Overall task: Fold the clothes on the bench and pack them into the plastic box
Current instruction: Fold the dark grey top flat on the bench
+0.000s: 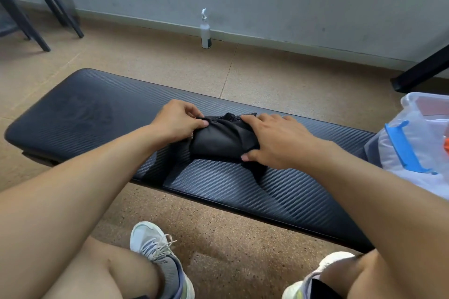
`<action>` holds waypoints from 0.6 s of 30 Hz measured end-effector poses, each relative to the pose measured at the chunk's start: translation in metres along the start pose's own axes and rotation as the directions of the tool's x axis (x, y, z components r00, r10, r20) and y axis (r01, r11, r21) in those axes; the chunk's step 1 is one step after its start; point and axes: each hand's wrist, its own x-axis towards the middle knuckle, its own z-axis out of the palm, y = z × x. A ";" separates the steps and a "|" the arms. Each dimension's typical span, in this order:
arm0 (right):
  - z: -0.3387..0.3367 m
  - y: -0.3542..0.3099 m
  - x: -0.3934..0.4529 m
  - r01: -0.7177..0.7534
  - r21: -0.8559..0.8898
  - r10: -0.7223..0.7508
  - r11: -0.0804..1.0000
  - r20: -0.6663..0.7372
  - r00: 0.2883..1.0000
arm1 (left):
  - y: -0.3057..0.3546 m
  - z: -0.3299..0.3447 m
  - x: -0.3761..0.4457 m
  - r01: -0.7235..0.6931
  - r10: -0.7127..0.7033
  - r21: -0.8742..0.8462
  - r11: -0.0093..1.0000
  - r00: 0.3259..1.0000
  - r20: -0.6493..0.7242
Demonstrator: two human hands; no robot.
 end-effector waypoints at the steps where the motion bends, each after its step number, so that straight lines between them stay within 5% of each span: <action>1: -0.001 0.001 0.002 -0.018 0.054 0.017 0.998 0.009 1.000 | -0.001 -0.002 0.002 -0.008 0.008 0.043 0.999 1.000 -0.003; 9: 0.001 0.028 0.018 -0.164 0.184 0.176 0.969 -0.054 0.983 | -0.004 0.000 0.008 0.117 -0.094 -0.129 0.985 0.981 0.172; 14: 0.002 0.014 0.021 0.096 0.182 -0.080 0.979 -0.093 0.992 | -0.001 -0.002 0.003 0.137 -0.040 -0.307 0.942 0.952 0.303; 18: 0.008 0.010 0.026 0.158 0.159 -0.151 0.975 -0.053 0.987 | 0.012 -0.010 -0.011 -0.051 0.158 -0.358 0.932 0.948 0.276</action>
